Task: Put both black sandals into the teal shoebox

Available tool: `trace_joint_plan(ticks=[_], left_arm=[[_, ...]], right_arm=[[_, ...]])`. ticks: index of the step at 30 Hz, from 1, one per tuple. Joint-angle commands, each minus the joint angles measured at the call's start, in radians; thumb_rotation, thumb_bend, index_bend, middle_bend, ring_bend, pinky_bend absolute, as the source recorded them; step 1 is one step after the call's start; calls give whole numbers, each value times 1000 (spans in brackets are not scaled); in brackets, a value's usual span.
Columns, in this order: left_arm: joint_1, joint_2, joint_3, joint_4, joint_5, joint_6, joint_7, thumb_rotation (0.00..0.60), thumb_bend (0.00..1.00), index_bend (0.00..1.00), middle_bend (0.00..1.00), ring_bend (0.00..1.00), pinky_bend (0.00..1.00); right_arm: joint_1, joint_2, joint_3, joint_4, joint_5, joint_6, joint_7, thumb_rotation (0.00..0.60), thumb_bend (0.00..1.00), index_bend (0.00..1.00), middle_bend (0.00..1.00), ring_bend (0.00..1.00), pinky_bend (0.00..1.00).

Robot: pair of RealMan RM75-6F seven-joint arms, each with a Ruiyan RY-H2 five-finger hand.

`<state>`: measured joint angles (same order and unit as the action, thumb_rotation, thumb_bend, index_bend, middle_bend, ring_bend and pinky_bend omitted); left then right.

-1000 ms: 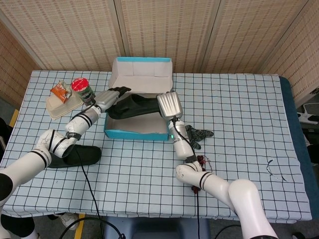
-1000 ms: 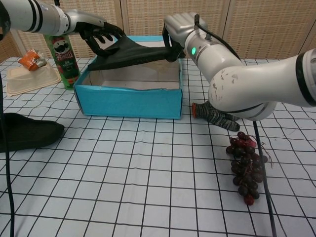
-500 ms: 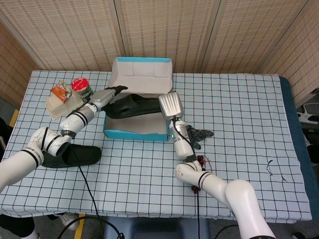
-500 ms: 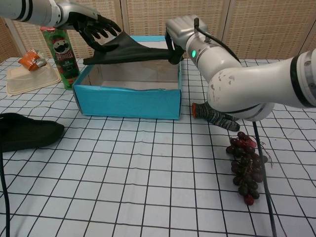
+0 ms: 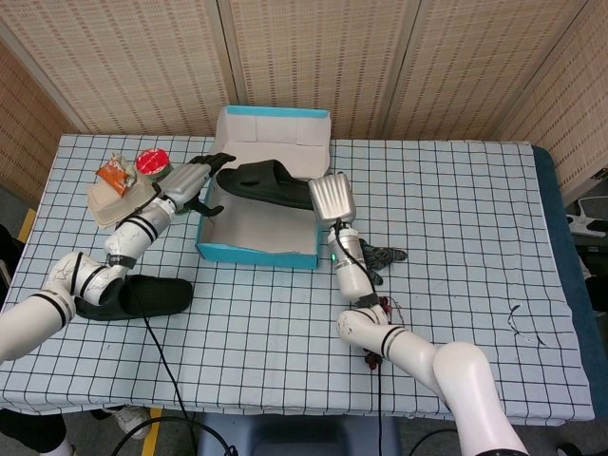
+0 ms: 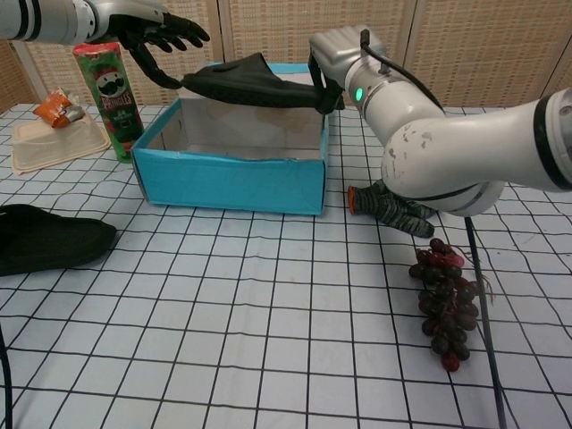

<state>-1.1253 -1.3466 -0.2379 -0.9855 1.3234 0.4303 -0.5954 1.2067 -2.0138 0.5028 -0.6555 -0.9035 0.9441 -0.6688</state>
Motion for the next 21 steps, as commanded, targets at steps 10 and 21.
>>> trace_joint_plan(ticks=[10,21], left_arm=[[51,84,-10,-71,25,19,-155,600,348,0,0,0,0],[66,73,1,-29,25,30,-170,600,357,0,0,0,0]], right_arm=[[-60,150,-16,-248,-9,-61,83,600,475,988,699,554,533],[-136,346,-48,-496,-56,-193,296,600,474,988,701,554,512]])
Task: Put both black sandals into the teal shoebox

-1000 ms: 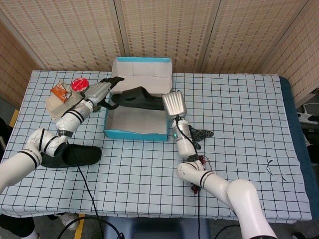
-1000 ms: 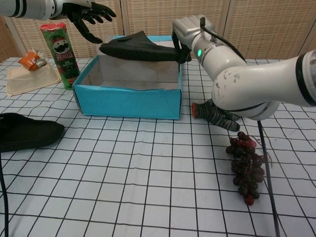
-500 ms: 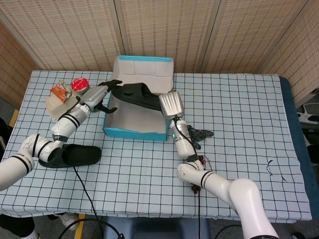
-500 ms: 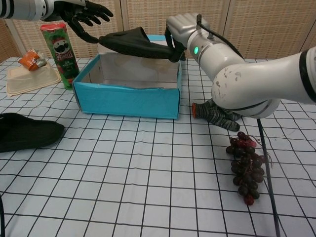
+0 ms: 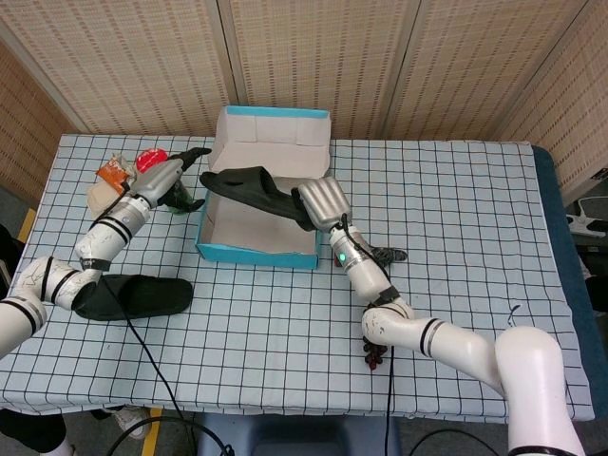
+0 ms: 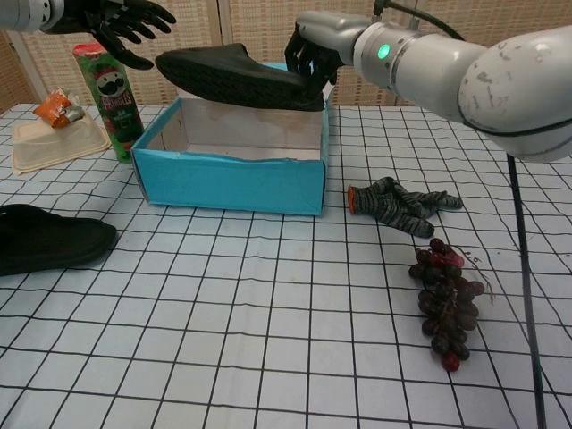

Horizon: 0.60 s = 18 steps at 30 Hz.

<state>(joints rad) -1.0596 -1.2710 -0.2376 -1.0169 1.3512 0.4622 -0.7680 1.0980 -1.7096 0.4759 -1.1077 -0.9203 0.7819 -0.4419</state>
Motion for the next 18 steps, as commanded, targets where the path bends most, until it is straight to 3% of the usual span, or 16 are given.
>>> trace_joint_plan(ticks=[1,7,18], left_arm=[[-1,-4,1,4,-5,-4,3,600,357,0,0,0,0],[-10,-16,5,13,-7,-20,15,600,356,0,0,0,0],[-3,-25,10,40,-6,-23,6,600,352,0,0,0,0]], right_arm=[[-30,48,-27,-45,-43,-37,81,600,475,988,701,554,512],[-2,83,-54,-33,-4,-154,128,600,475,988,701,554,512],[131,-3,-71,200,75,-260,146,600,474,988,701,554,512]])
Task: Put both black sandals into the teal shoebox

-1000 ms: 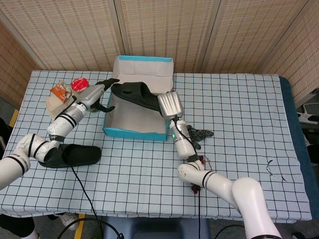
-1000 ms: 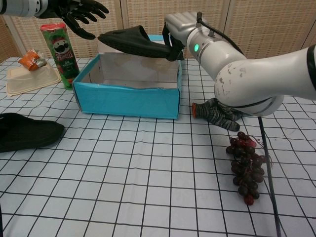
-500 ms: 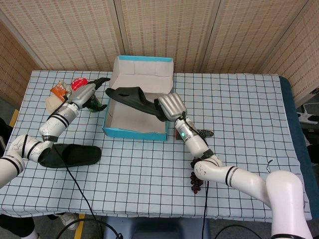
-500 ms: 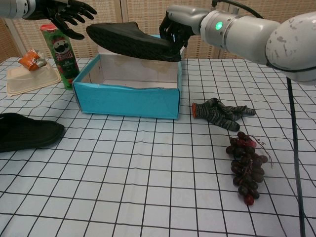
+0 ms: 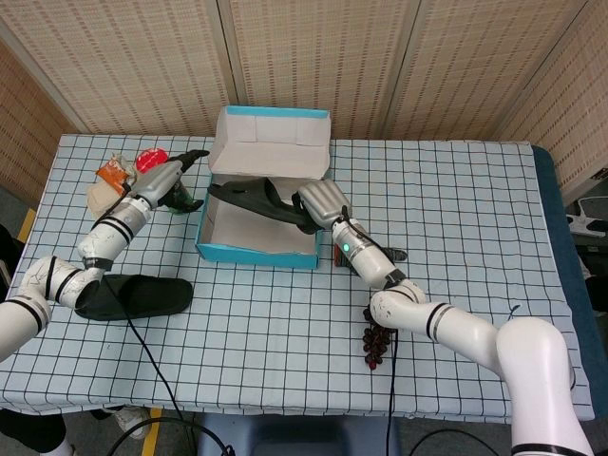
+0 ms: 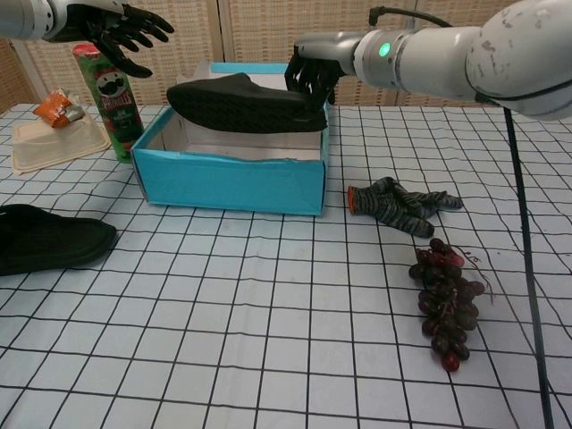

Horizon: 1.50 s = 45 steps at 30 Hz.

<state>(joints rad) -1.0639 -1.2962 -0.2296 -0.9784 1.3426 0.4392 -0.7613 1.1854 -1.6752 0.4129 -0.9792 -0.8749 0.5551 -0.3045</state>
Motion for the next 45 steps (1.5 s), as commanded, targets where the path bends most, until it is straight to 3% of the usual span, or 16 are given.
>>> trace_joint_plan(ticks=[1,11,14,17,21,24,31,35,38,45], left_arm=[[2,0,4,2,5,1,-3,600,352,0,0,0,0],[2,-1,23,-2,29,-16,-18,600,353,0,0,0,0],[4,3,29,-8,38,-15,-20,600,353,0,0,0,0],[5,7,32,-13,42,-12,-24,600,352,0,0,0,0],[6,12,34,-19,44,-9,-26,600,351,0,0,0,0],[8,14,36,-23,44,-8,-25,600,351,0,0,0,0],[12,16,40,-20,38,-9,-20,600,354,0,0,0,0],[14,14,43,-18,36,-14,-18,600,359,0,0,0,0],[16,17,45,-20,35,-14,-17,600,362,0,0,0,0],[22,29,47,-33,36,-10,-13,600,363,0,0,0,0]], right_arm=[[55,-48,-13,98,36,-48,10,600,474,988,701,554,512],[126,-165,-43,311,54,-112,37,600,474,976,701,541,509],[128,-187,-50,346,27,-94,53,600,474,908,701,514,499],[121,-201,-56,366,5,-72,66,600,472,641,632,438,469],[117,-231,-53,408,2,-19,51,600,449,198,424,301,413],[118,-248,-45,429,8,9,36,600,421,37,338,231,382],[117,-258,-23,451,29,61,-27,600,293,0,214,99,288],[113,-240,-27,431,64,21,-116,600,254,0,178,49,231],[104,-220,-28,385,88,21,-160,600,213,0,154,7,183],[62,-165,-34,257,97,71,-190,600,203,0,153,2,177]])
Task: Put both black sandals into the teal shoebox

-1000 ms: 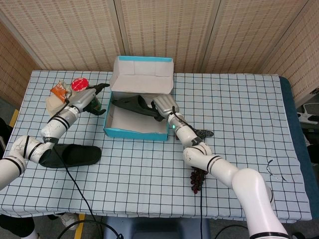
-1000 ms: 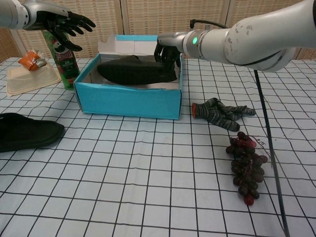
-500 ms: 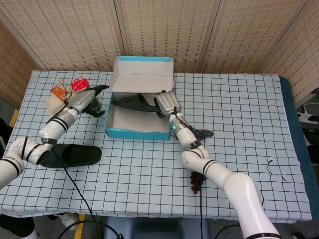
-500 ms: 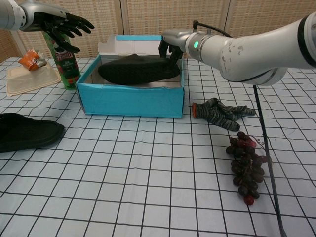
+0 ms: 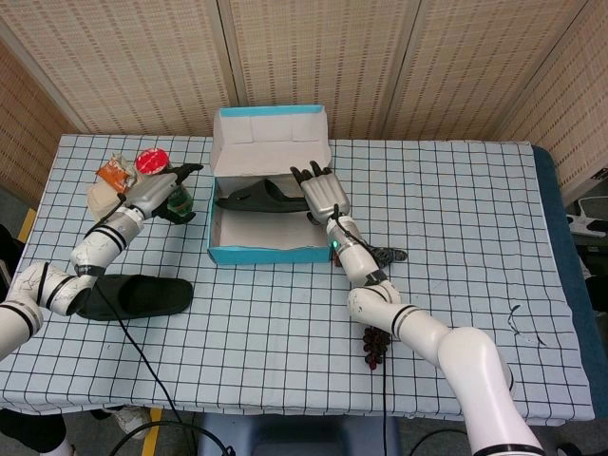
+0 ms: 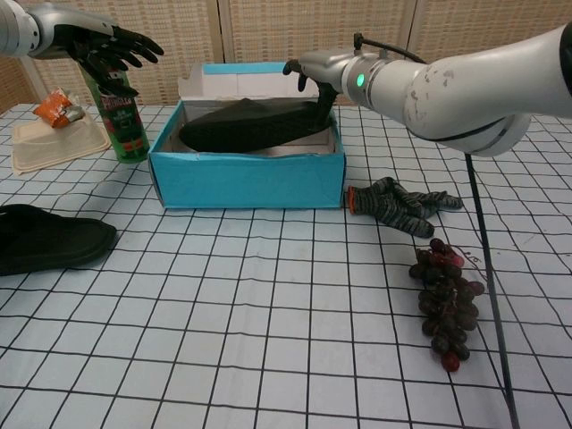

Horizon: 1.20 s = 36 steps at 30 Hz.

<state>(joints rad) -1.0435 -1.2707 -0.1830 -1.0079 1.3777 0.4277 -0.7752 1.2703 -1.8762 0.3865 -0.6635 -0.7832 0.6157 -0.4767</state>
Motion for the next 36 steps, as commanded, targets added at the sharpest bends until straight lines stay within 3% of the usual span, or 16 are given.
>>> trace_joint_plan(ticks=[1,7,12,16,22,28,32,36], left_arm=[[3,6,1,-6,0,3,1,600,363,0,0,0,0],[13,19,-3,-27,0,17,-7,600,365,0,0,0,0],[41,38,-9,-72,5,77,-17,600,376,0,0,0,0],[81,72,1,-149,44,175,5,600,386,0,0,0,0],[215,148,28,-305,74,410,137,600,398,0,0,0,0],[399,208,129,-435,139,627,242,600,379,0,0,0,0],[515,164,173,-392,167,781,340,600,366,0,0,0,0],[582,108,207,-330,159,820,422,600,364,0,0,0,0]], right_arm=[[-32,53,-16,-87,1,16,-25,600,203,0,153,1,173],[-78,147,-37,-246,1,28,-28,600,203,0,150,0,155],[-144,235,-30,-424,-42,111,42,600,203,0,150,0,143],[-241,312,-47,-603,-140,223,136,600,203,0,146,0,129],[-425,433,-163,-831,-348,439,209,600,203,0,97,0,86],[-621,533,-331,-1008,-548,656,215,600,203,0,7,0,2],[-763,535,-454,-1022,-671,803,207,600,203,0,0,0,0],[-864,542,-530,-1019,-722,874,205,600,203,0,0,0,0]])
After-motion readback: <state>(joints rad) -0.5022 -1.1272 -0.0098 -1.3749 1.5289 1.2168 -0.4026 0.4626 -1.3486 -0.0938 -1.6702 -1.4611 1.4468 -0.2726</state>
